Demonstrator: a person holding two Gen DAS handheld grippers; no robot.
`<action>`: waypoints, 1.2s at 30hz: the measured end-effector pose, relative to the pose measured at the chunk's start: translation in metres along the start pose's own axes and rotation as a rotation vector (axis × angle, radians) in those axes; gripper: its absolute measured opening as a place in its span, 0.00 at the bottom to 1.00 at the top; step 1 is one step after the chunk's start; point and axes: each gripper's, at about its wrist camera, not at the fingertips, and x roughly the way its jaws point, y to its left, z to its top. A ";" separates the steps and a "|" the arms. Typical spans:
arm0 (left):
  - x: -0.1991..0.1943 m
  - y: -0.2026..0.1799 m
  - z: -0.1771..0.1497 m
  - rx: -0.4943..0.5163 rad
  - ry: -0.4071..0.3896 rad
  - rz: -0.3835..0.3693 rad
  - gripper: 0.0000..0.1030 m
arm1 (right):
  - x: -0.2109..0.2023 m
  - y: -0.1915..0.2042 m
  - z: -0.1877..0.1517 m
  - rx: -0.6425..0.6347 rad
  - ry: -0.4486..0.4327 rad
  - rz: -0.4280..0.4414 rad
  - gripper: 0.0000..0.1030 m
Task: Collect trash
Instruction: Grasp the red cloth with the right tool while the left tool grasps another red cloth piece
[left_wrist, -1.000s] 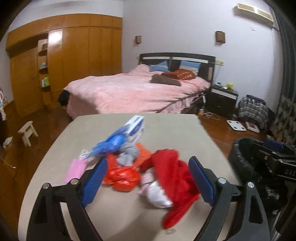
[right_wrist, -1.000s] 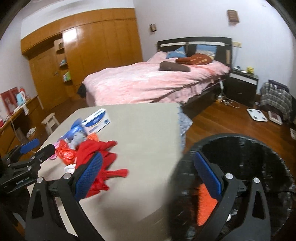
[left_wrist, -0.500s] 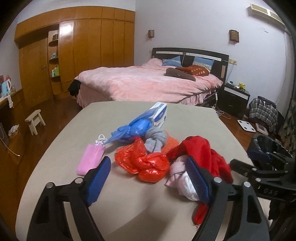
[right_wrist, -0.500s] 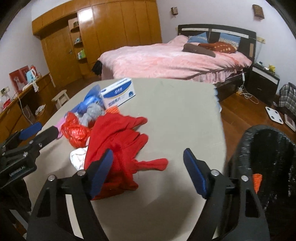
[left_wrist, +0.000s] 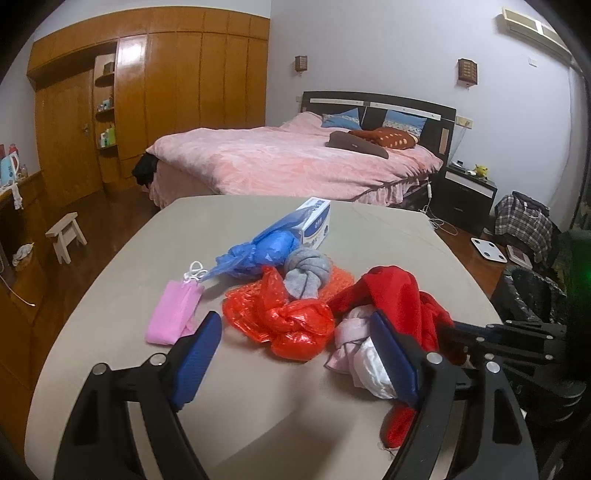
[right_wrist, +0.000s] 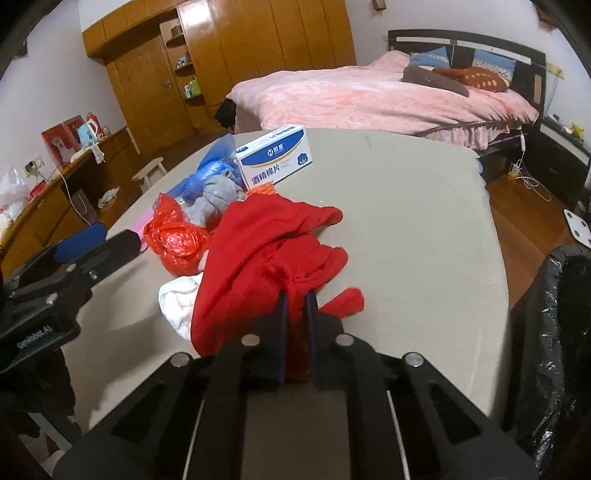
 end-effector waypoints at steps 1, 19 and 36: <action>0.000 -0.001 0.000 0.002 0.000 -0.002 0.78 | -0.003 -0.001 0.000 0.004 -0.007 -0.003 0.08; 0.025 -0.059 0.002 0.077 0.048 -0.143 0.61 | -0.057 -0.059 0.008 0.089 -0.100 -0.120 0.07; 0.039 -0.082 0.002 0.110 0.082 -0.144 0.07 | -0.078 -0.071 0.005 0.113 -0.138 -0.133 0.08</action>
